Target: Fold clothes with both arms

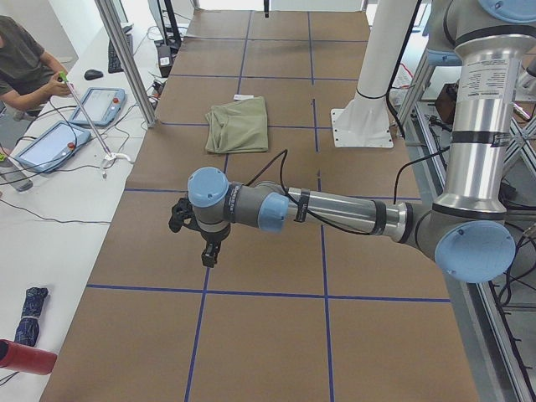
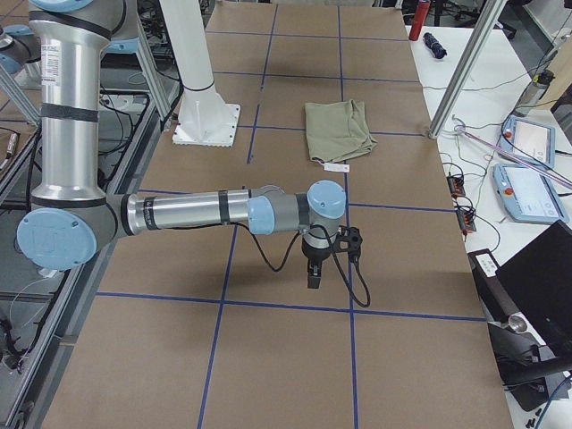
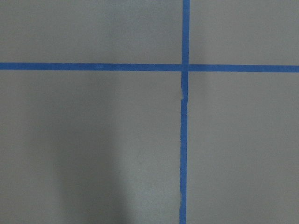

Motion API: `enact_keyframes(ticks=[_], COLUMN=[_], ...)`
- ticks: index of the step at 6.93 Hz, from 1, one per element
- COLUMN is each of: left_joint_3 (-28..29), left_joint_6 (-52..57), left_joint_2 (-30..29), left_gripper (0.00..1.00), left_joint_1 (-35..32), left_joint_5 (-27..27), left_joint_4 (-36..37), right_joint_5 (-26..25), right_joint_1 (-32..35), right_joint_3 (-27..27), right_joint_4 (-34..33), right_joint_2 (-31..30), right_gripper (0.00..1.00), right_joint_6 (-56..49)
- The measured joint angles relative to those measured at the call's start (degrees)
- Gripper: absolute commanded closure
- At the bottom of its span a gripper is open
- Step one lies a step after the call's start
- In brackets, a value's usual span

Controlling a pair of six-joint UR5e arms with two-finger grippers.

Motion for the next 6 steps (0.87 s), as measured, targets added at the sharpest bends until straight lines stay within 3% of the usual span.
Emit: enact_keyframes(ticks=[4,6], left_joint_3=[-0.5,-1.3], left_joint_6=[0.1,0.4], left_joint_2=[1.2,2.9], left_gripper=[0.0,0.0], left_joint_1=[-0.2,-0.1], left_joint_5=[0.7,3.5], left_joint_4=[2.7,3.5], right_joint_5=[0.5,0.7], right_joint_1=[-0.3,-0.5], right_joint_3=[-1.9,-2.3], right_joint_4=[0.5,0.5], right_joint_2=[0.5,0.6], right_gripper=[0.0,0.0], right_joint_6=[0.2,0.3])
